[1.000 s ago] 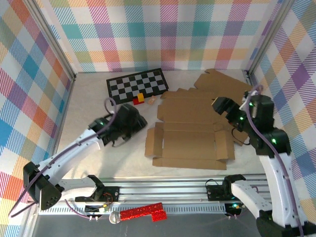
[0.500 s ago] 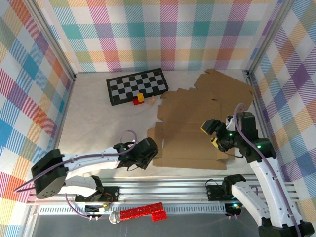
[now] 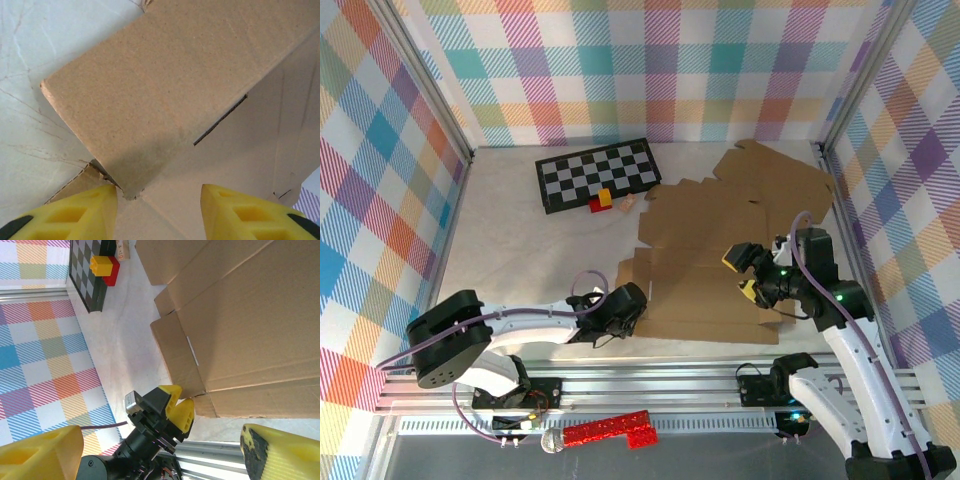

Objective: Fold the paper box

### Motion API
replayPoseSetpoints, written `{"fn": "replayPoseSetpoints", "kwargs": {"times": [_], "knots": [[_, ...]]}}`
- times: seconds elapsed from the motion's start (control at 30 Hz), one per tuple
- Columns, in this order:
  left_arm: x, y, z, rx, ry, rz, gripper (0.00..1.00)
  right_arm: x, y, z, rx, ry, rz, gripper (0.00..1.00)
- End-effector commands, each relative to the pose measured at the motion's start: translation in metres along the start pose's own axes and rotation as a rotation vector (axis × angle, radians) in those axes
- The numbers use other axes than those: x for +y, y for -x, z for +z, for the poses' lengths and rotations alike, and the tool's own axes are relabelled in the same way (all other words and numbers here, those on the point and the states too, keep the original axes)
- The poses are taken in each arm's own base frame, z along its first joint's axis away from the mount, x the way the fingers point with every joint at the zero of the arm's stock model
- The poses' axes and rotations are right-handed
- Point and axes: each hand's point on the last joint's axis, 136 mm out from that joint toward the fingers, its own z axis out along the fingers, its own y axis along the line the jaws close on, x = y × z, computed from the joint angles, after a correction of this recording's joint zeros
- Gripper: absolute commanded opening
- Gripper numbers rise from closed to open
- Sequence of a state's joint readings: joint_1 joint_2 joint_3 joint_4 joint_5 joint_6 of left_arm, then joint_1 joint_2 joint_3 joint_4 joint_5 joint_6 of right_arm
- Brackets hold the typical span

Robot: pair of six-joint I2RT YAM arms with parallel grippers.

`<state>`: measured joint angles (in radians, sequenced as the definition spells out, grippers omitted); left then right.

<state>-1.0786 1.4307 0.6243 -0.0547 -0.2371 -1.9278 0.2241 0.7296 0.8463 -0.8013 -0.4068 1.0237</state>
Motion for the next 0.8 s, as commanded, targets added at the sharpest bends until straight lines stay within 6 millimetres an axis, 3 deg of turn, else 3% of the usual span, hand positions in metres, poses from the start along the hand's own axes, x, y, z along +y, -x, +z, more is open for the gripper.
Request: {"fn": "replayPoseSetpoints", "kwargs": {"times": [0.0,0.17,0.33,0.77], "knots": [[0.002,0.005,0.003,-0.029,-0.024,-0.015,0.42,-0.001,-0.008,0.001,0.027,0.018,0.022,0.82],[0.004,0.007,0.009,-0.035,-0.036,-0.005,0.28,-0.005,-0.010,0.002,0.036,0.021,0.054,0.82],[-0.004,0.004,0.011,-0.021,-0.081,-0.005,0.01,-0.012,-0.013,0.001,0.033,0.001,0.092,0.81],[-0.065,-0.010,-0.026,0.016,-0.256,-0.035,0.00,-0.049,-0.021,0.010,0.008,-0.047,0.337,0.83]]}}
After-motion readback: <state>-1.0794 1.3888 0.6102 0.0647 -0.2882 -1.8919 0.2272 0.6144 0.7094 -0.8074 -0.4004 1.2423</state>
